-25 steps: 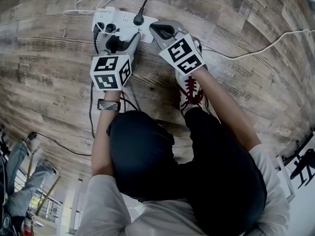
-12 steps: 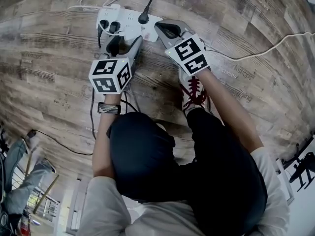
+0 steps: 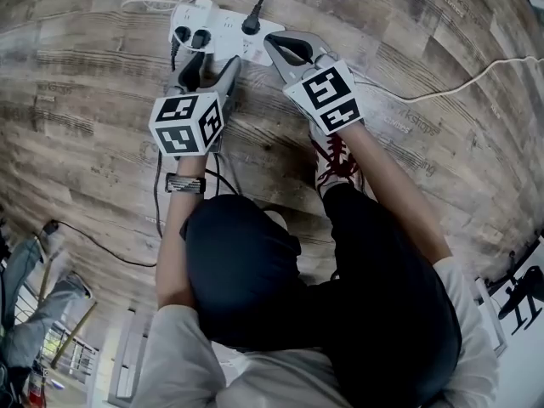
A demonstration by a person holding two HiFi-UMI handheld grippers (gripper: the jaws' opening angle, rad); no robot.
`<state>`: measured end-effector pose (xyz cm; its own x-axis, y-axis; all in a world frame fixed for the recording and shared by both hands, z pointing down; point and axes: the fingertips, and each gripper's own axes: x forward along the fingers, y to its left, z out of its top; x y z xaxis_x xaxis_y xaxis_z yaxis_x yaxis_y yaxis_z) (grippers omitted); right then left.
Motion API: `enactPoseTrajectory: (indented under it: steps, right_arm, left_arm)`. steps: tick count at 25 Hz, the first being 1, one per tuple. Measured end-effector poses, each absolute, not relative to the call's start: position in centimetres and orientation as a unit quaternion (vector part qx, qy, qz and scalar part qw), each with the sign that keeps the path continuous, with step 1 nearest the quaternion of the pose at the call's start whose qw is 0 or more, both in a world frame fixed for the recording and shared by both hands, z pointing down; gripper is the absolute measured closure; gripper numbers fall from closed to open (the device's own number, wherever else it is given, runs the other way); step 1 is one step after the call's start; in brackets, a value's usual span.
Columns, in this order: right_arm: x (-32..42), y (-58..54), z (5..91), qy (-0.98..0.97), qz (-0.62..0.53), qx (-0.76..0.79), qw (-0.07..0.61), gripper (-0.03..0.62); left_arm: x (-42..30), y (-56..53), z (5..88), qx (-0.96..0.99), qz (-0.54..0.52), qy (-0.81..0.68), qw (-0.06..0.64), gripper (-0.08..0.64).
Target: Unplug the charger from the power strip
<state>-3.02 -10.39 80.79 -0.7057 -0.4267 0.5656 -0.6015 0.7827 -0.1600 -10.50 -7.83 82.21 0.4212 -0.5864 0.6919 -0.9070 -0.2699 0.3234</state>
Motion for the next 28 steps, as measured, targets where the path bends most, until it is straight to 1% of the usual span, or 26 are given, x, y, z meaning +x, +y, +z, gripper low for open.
enactPoseTrajectory:
  steps: [9, 12, 17, 20, 22, 25, 28]
  right_arm:
    - [-2.8, -10.5, 79.5, -0.908, 0.172, 0.296, 0.242, 0.589]
    - [-2.2, -10.7, 79.1, -0.907, 0.173, 0.305, 0.235, 0.591]
    - [-0.6, -12.1, 77.2, -0.903, 0.162, 0.334, 0.216, 0.591]
    - [0.3, -13.0, 75.9, -0.902, 0.149, 0.350, 0.204, 0.591]
    - [0.9, -13.6, 75.1, -0.901, 0.142, 0.360, 0.198, 0.591]
    - [1.6, -14.2, 73.4, -0.900, 0.130, 0.372, 0.185, 0.591]
    - [1.9, -15.0, 70.9, -0.903, 0.105, 0.380, 0.170, 0.591]
  left_arm:
    - [-12.2, -7.3, 81.2, 0.761, 0.230, -0.501, 0.342, 0.268]
    - [-13.0, -7.5, 80.1, 0.761, 0.228, -0.518, 0.317, 0.276]
    - [-14.5, -8.8, 77.2, 0.763, 0.225, -0.554, 0.245, 0.347]
    - [-14.7, -9.6, 75.4, 0.766, 0.222, -0.567, 0.208, 0.430]
    - [-14.8, -10.1, 74.2, 0.768, 0.218, -0.573, 0.186, 0.460]
    - [-15.6, -10.7, 72.2, 0.764, 0.207, -0.592, 0.154, 0.555]
    - [-16.5, -11.2, 70.5, 0.760, 0.202, -0.604, 0.129, 0.555]
